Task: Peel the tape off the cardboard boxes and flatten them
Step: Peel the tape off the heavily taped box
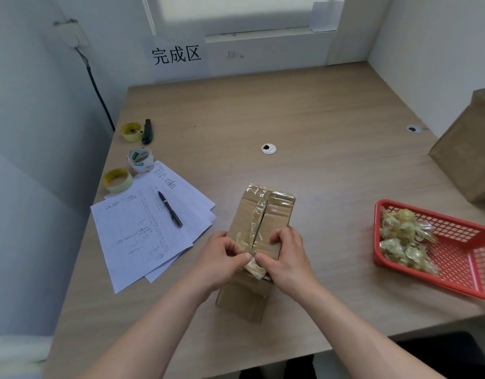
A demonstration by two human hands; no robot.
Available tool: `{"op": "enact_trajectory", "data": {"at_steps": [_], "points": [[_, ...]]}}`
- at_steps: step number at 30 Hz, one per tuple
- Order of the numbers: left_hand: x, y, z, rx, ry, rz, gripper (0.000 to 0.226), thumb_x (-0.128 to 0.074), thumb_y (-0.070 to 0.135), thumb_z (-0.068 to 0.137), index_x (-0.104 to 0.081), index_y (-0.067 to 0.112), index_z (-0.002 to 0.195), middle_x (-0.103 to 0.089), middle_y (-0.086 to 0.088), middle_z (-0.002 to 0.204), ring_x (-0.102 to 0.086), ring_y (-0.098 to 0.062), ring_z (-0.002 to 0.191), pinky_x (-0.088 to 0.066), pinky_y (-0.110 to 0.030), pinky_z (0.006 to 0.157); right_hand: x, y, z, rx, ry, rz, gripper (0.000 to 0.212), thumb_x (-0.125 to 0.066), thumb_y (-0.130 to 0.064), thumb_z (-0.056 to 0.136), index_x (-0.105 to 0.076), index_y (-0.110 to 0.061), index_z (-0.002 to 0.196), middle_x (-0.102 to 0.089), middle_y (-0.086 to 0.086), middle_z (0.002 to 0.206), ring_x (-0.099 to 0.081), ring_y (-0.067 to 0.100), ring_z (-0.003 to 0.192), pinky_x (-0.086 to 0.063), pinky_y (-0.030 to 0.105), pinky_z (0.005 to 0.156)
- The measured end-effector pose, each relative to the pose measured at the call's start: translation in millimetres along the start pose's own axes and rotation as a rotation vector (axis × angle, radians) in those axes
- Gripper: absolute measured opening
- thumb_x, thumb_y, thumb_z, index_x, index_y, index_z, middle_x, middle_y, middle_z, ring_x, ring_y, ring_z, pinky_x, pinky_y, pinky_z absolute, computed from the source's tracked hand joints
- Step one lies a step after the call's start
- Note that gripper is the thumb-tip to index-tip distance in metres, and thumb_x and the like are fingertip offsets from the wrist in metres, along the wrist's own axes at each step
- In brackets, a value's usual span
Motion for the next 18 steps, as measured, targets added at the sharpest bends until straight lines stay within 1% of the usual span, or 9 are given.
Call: {"op": "enact_trajectory", "data": {"at_steps": [1, 2, 3, 5, 6, 8, 11, 16, 18], "points": [[-1, 0, -1, -0.002, 0.03, 0.019, 0.022, -0.081, 0.019, 0.08, -0.064, 0.004, 0.082, -0.058, -0.016, 0.128, -0.055, -0.028, 0.124, -0.046, -0.038, 0.098, 0, 0, 0, 0.003, -0.005, 0.005, 0.041, -0.077, -0.034, 0.072, -0.041, -0.035, 0.091, -0.043, -0.003, 0.129, -0.047, 0.009, 0.1, -0.037, 0.026, 0.079], [-2, 1, -2, -0.003, 0.053, 0.025, 0.026, -0.083, 0.021, 0.076, -0.065, 0.004, 0.084, -0.063, -0.016, 0.121, -0.057, -0.028, 0.122, -0.048, -0.039, 0.097, 0, 1, -1, 0.007, -0.005, 0.009, 0.04, -0.076, -0.034, 0.073, -0.041, -0.034, 0.093, -0.043, -0.003, 0.128, -0.046, 0.009, 0.101, -0.037, 0.026, 0.079], [-4, 2, -3, -0.002, 0.075, 0.029, 0.028, -0.085, 0.022, 0.074, -0.065, 0.005, 0.084, -0.066, -0.014, 0.113, -0.06, -0.028, 0.117, -0.05, -0.04, 0.095, 0, 1, -1, 0.01, -0.001, 0.012, 0.04, -0.076, -0.034, 0.073, -0.042, -0.033, 0.094, -0.043, -0.003, 0.128, -0.046, 0.009, 0.102, -0.036, 0.026, 0.079], [-6, 5, -5, -0.004, 0.129, 0.066, 0.027, -0.085, 0.022, 0.071, -0.065, 0.01, 0.083, -0.067, -0.008, 0.099, -0.065, -0.024, 0.099, -0.053, -0.041, 0.088, -1, 1, -1, 0.012, 0.003, 0.008, 0.04, -0.075, -0.034, 0.073, -0.042, -0.033, 0.095, -0.043, -0.003, 0.129, -0.045, 0.008, 0.102, -0.036, 0.026, 0.08], [-6, 6, -6, -0.001, 0.157, 0.099, 0.025, -0.084, 0.021, 0.07, -0.065, 0.013, 0.084, -0.067, -0.004, 0.095, -0.065, -0.02, 0.091, -0.054, -0.04, 0.085, -1, 1, -1, 0.01, 0.002, 0.007, 0.04, -0.075, -0.034, 0.073, -0.041, -0.034, 0.095, -0.043, -0.003, 0.129, -0.045, 0.009, 0.101, -0.036, 0.026, 0.08], [-6, 8, -8, 0.022, 0.193, 0.135, 0.024, -0.081, 0.016, 0.068, -0.064, 0.017, 0.084, -0.065, 0.0, 0.089, -0.063, -0.016, 0.083, -0.055, -0.039, 0.08, -3, 1, -1, 0.007, 0.002, 0.008, 0.04, -0.075, -0.034, 0.073, -0.041, -0.034, 0.094, -0.043, -0.004, 0.127, -0.045, 0.009, 0.099, -0.037, 0.026, 0.078], [-8, 10, -9, 0.049, 0.192, 0.128, 0.025, -0.079, 0.01, 0.066, -0.062, 0.019, 0.082, -0.065, 0.001, 0.085, -0.063, -0.017, 0.08, -0.056, -0.038, 0.076, -3, 1, -1, 0.001, 0.012, 0.009, 0.041, -0.076, -0.034, 0.072, -0.041, -0.034, 0.093, -0.044, -0.005, 0.125, -0.046, 0.007, 0.096, -0.036, 0.025, 0.077], [-11, 12, -7, 0.074, 0.189, 0.095, 0.026, -0.076, 0.003, 0.063, -0.061, 0.019, 0.077, -0.066, -0.001, 0.084, -0.065, -0.023, 0.082, -0.057, -0.039, 0.077, -3, 2, 0, -0.008, 0.004, 0.014, 0.043, -0.079, -0.033, 0.07, -0.041, -0.034, 0.091, -0.044, -0.005, 0.125, -0.046, 0.006, 0.094, -0.036, 0.025, 0.077], [-11, 10, -4, 0.079, 0.173, 0.11, 0.023, -0.073, 0.002, 0.064, -0.064, 0.016, 0.079, -0.067, -0.002, 0.084, -0.066, -0.026, 0.084, -0.055, -0.038, 0.075, -3, 2, 0, -0.006, 0.003, 0.013, 0.043, -0.079, -0.033, 0.07, -0.04, -0.035, 0.089, -0.044, -0.005, 0.123, -0.045, 0.0, 0.09, -0.036, 0.025, 0.076]]}}
Point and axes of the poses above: each hand's wrist, its own z-axis towards the middle knuckle, its own x-axis out of the back of the hand, y = z × x, the point moved 2 cm from there along z, towards the middle knuckle
